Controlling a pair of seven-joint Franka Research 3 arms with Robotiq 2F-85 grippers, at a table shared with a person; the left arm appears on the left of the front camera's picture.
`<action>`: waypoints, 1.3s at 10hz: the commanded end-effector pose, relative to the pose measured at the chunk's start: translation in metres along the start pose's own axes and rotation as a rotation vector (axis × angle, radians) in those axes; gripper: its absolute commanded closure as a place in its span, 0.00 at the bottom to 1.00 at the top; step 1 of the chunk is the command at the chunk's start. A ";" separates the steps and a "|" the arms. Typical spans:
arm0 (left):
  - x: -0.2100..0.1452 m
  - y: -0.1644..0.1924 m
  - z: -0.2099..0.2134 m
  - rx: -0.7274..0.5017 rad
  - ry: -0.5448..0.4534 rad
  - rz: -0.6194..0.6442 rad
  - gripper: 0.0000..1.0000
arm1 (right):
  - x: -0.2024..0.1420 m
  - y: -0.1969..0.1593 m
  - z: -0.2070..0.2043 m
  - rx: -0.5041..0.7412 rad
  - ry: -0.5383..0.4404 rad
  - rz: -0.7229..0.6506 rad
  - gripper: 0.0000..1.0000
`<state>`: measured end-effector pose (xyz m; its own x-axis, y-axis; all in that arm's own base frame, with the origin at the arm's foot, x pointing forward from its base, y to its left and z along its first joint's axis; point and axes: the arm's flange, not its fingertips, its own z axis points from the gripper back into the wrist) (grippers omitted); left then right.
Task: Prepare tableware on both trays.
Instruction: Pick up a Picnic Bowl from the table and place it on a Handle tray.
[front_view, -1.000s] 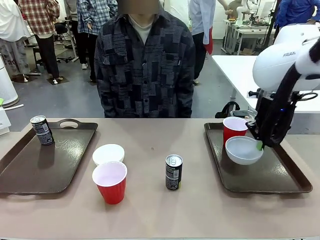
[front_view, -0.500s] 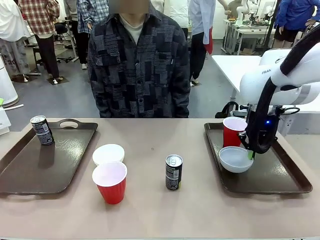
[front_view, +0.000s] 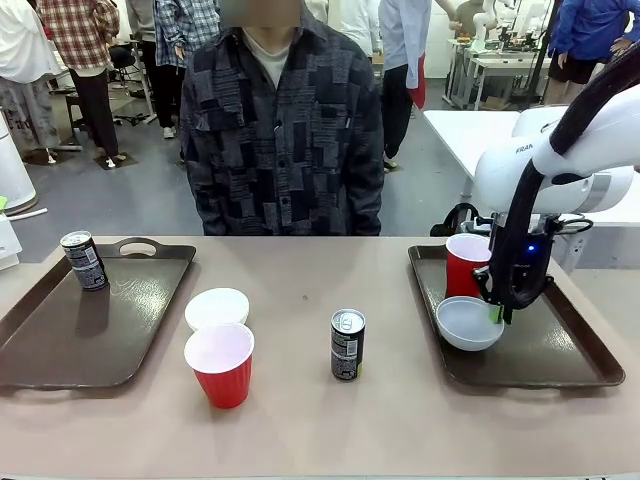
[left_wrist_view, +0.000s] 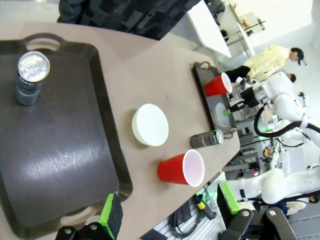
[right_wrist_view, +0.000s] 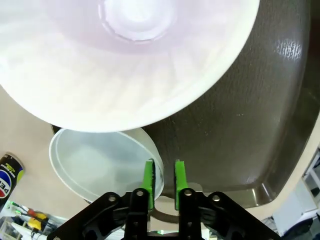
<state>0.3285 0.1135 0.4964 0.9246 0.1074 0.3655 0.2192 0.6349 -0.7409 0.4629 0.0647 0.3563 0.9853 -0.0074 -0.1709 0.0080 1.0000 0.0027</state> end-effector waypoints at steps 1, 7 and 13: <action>0.002 -0.001 0.000 -0.014 -0.012 0.004 0.00 | -0.002 0.003 0.012 -0.032 -0.010 -0.013 0.00; 0.002 -0.001 0.000 -0.014 -0.012 0.004 0.00 | -0.063 0.021 0.096 -0.005 -0.130 0.029 0.14; 0.002 -0.001 0.000 -0.014 -0.012 0.004 0.00 | -0.064 0.021 0.106 -0.018 -0.136 0.039 0.02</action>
<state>0.3285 0.1135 0.4964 0.9246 0.1074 0.3655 0.2192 0.6349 -0.7409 0.4143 0.0864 0.4738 0.9982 0.0358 -0.0486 -0.0362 0.9993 -0.0069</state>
